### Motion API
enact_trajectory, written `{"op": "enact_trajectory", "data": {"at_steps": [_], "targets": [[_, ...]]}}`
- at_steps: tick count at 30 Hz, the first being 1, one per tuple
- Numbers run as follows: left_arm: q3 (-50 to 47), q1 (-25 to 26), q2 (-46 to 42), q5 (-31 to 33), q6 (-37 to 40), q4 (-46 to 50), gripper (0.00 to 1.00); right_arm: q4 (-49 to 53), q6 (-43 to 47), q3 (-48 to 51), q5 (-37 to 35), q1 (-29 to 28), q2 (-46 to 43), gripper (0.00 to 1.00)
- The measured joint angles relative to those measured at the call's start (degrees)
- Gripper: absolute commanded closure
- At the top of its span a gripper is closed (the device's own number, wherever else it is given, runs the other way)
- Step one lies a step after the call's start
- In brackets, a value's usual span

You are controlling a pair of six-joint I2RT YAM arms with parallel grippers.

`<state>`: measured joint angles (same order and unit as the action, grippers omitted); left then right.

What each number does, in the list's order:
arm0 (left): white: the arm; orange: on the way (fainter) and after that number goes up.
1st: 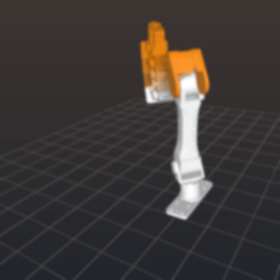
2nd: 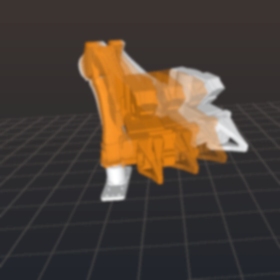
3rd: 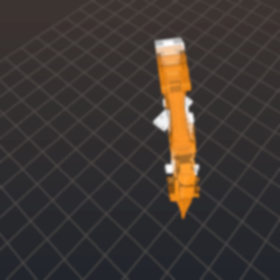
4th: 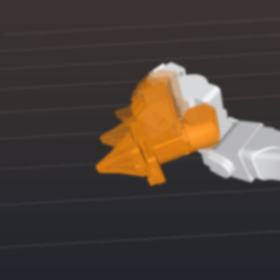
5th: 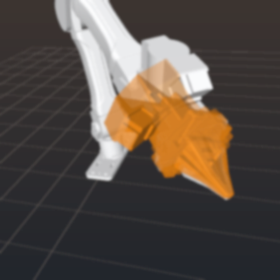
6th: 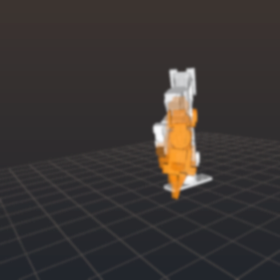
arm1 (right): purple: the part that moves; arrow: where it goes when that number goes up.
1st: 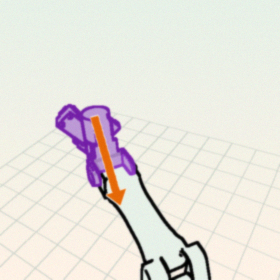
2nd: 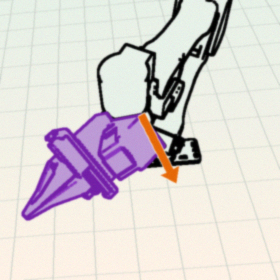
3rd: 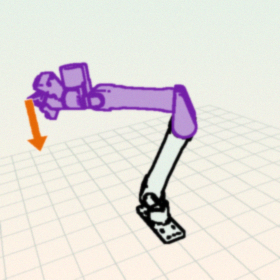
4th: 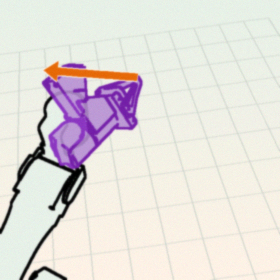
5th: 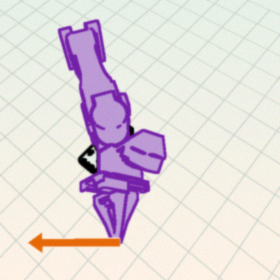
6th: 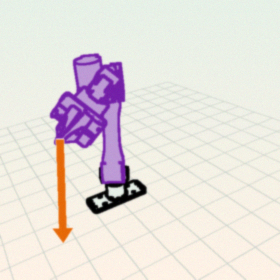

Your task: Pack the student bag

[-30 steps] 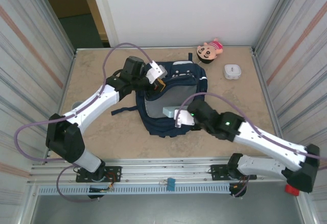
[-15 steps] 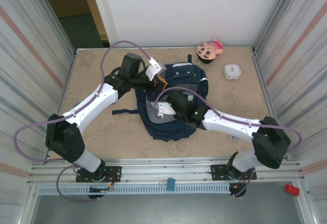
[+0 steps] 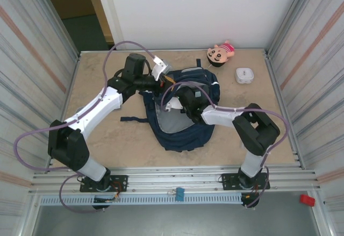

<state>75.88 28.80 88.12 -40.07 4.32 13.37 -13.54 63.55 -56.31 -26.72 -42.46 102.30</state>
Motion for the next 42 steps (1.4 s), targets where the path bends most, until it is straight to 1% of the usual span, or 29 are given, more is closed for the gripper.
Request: {"op": "enact_trajectory", "data": {"at_steps": [1,3,5,8,10,12,17,21,22,26,29,31,33,36,42], "targets": [[0.0,-0.2,0.0,0.0,-0.1,-0.2,1.0,-1.4,0.2,-0.4,0.0,0.3,1.2,0.59],[0.0,-0.5,0.0,0.2,-0.1,-0.2,1.0,-3.2,0.7,-0.9,0.3,0.6,2.8,0.55],[0.0,-0.7,0.0,0.7,-0.1,-0.2,0.99,-3.3,1.4,-0.8,1.4,0.6,2.7,0.44],[0.0,-1.2,0.0,1.2,-0.9,-0.5,0.99,-0.3,0.1,0.0,4.1,0.0,0.2,0.38],[0.0,-1.7,0.0,1.3,-1.6,-0.7,0.99,4.2,-1.9,0.7,6.2,-1.0,-3.7,0.33],[0.0,-2.2,0.0,1.4,-2.0,-1.2,0.99,8.9,-4.9,1.0,8.6,-2.2,-8.3,0.31],[-0.1,-2.6,0.0,1.6,-1.7,-1.3,0.99,21.6,-14.5,1.0,16.7,-4.5,-21.5,0.3],[-0.9,-2.6,0.0,1.5,-0.7,-1.3,1.0,29.9,-22.9,1.2,22.0,-4.9,-30.9,0.3],[-1.3,-2.6,0.0,1.3,-0.5,-1.3,1.0,30.9,-24.4,1.5,22.6,-4.9,-33.0,0.29],[-2.9,-2.6,0.0,-0.4,1.3,-1.4,1.0,33.0,-28.6,3.0,24.0,-4.7,-42.9,0.18],[-3.3,-2.6,0.0,-1.4,3.0,-1.2,1.0,32.5,-29.1,2.9,25.5,-1.9,-47.3,0.17],[-3.3,-2.6,0.0,-1.6,3.6,-1.1,1.0,32.5,-29.0,1.8,26.7,1.4,-47.5,0.18],[-3.3,-2.6,0.0,-1.4,3.8,-1.1,1.0,33.1,-29.0,-0.9,28.1,4.4,-45.1,0.18],[-3.3,-2.6,0.0,-1.3,4.0,-0.9,1.0,33.1,-29.0,-3.9,29.8,5.3,-41.3,0.18],[-3.8,-2.6,0.0,-3.1,6.3,0.0,1.0,32.2,-26.2,-5.3,31.7,6.2,-36.4,0.16]]}}
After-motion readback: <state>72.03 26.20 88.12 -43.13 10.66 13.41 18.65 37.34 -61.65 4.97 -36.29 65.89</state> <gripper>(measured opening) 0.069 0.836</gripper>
